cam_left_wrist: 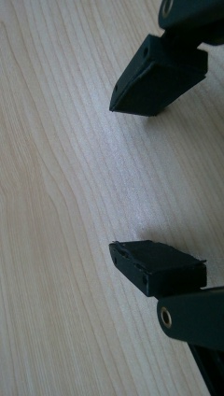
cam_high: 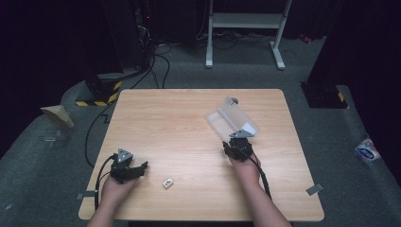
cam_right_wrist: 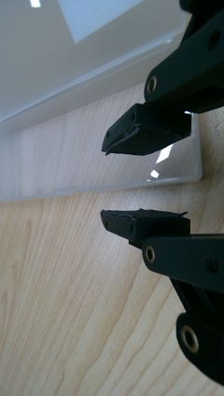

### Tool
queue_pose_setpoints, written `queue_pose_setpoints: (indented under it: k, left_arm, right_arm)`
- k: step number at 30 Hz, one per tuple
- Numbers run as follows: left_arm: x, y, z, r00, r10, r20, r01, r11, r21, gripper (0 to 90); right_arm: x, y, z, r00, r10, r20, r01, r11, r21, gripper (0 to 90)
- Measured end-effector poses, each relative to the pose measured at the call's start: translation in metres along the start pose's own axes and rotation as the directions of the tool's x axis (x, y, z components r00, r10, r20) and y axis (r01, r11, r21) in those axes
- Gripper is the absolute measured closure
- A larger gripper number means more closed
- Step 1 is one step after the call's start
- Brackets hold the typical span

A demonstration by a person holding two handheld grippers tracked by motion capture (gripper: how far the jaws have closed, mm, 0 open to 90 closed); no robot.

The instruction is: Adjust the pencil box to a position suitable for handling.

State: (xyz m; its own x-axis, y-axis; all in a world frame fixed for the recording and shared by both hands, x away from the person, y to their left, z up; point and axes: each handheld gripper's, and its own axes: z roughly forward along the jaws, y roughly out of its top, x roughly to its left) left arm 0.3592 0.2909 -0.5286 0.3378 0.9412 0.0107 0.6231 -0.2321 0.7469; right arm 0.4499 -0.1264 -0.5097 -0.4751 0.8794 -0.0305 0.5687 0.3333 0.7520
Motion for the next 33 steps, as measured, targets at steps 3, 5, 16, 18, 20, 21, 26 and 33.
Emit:
queue_pose_setpoints:
  k: [3, 5, 16, 18, 20, 21, 26, 33]
  left_arm:
    - [0.000, 0.000, 0.000, 1.0000, 0.000, 0.000, 0.000, 1.0000, 0.000, 26.9]
    - [0.000, 0.000, 0.000, 1.0000, 0.000, 0.000, 0.000, 1.0000, 0.000, 26.9]
    - [-0.001, -0.001, -0.001, 1.0000, -0.009, 0.001, 0.009, 1.0000, -0.001, 27.0]
    - [-0.001, -0.001, -0.001, 1.0000, -0.009, 0.001, 0.009, 1.0000, -0.001, 26.9]
    - [-0.001, -0.001, -0.001, 1.0000, -0.009, 0.001, 0.009, 1.0000, -0.001, 26.9]
    - [-0.001, -0.001, 0.000, 1.0000, -0.008, 0.000, 0.008, 1.0000, -0.002, 27.0]
    - [-0.001, -0.001, 0.000, 1.0000, -0.009, 0.002, 0.009, 1.0000, -0.001, 27.0]
    - [-0.001, -0.001, 0.000, 1.0000, -0.009, 0.001, 0.009, 1.0000, -0.001, 26.9]
  right_arm:
    - [-0.002, -0.002, 0.005, 1.0000, 0.005, 0.008, -0.005, 1.000, 0.018, 62.6]
    - [-0.004, -0.003, 0.008, 1.0000, 0.006, 0.007, -0.006, 1.000, 0.027, 65.5]
    - [0.003, -0.004, 0.008, 0.9996, -0.020, -0.021, 0.020, 0.999, 0.039, 87.1]
    - [0.005, -0.005, 0.007, 0.9991, -0.029, -0.029, 0.031, 0.999, 0.039, 87.2]
    - [0.008, -0.006, 0.005, 0.9986, -0.038, -0.035, 0.039, 0.999, 0.037, 87.3]
    - [0.010, -0.007, 0.003, 0.9984, -0.039, -0.041, 0.041, 0.998, 0.039, 87.3]
    - [0.021, -0.016, -0.006, 0.9950, -0.070, -0.071, 0.071, 0.997, 0.018, 87.3]
    - [0.036, -0.029, -0.019, 0.9878, -0.116, -0.104, 0.116, 0.993, -0.011, 87.2]
